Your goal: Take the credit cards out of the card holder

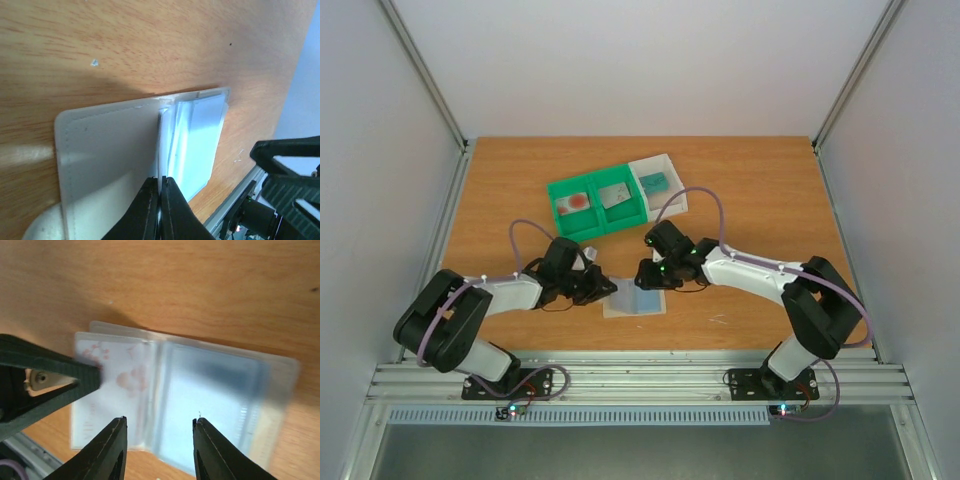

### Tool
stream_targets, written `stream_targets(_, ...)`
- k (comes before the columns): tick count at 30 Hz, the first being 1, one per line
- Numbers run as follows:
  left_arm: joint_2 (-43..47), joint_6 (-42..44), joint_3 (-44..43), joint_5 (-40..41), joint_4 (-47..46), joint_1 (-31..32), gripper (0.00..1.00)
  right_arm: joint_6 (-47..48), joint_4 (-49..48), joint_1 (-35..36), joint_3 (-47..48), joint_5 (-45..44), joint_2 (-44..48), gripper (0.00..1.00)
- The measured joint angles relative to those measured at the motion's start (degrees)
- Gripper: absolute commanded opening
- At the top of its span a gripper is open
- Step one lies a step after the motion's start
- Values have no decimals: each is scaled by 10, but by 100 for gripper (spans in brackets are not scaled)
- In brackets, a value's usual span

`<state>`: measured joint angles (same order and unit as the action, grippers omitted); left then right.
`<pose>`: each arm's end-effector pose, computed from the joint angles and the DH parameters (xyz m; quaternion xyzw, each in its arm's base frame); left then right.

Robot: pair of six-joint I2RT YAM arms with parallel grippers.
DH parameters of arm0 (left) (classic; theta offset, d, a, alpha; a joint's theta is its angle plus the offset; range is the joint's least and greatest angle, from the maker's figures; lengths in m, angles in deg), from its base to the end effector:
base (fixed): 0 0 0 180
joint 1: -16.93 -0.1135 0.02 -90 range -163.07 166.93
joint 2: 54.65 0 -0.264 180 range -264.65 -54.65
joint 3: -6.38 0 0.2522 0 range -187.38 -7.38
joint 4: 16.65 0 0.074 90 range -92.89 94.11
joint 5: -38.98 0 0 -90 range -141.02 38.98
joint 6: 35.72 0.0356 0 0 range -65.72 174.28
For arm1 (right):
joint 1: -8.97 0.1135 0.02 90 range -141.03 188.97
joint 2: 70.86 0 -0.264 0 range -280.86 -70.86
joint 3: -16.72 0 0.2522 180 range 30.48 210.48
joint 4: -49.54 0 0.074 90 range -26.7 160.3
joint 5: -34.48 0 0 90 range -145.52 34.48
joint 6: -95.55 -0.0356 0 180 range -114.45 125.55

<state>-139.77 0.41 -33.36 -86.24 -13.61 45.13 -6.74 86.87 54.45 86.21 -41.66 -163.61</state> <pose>0.2045 -0.1330 0.1199 -0.0932 0.8927 -0.4355 0.0695 0.2167 0.2325 0.1830 -0.3036 0.9114 0.2239 0.1643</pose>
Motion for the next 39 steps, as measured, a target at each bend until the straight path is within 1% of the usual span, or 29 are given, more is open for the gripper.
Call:
stream_targets(3, 13, 21, -16, 10, 46, 0, 9, 11, 2, -15, -15, -14, 16, 40)
stream_targets(5, 12, 33, -29, 12, 66, 0, 16, 15, 5, -25, -26, -17, 14, 41)
stream_targets(11, 3, 42, -39, 4, 76, 0, 29, 22, 5, -37, -54, -10, 4, 38)
stream_targets(14, 3, 37, -41, -2, 75, 5, 33, 22, 0, -37, -67, -2, 3, 35)
stream_targets(18, 2, 30, -47, -6, 76, 19, 34, 21, -11, -37, -81, 2, 3, 29)
stream_targets(20, -4, 26, -56, -8, 74, 30, 34, 22, -17, -37, -88, 7, 3, 27)
stream_targets(24, -8, 5, -72, -5, 66, 58, 35, 23, -33, -37, -97, 14, 3, 28)
stream_targets(27, -16, -12, -90, -3, 56, 85, 35, 23, -47, -37, -111, 13, 15, 30)
stream_targets(32, -40, -34, -106, 0, 28, 100, 35, 23, -35, -38, -149, -18, 77, 32)
stream_targets(36, -46, -40, -109, 10, 32, 100, 35, 23, -28, -40, -150, -32, 118, 31)
stream_targets(39, -41, -34, -114, 32, 58, 100, 34, 23, -28, -41, -148, -27, 123, 27)
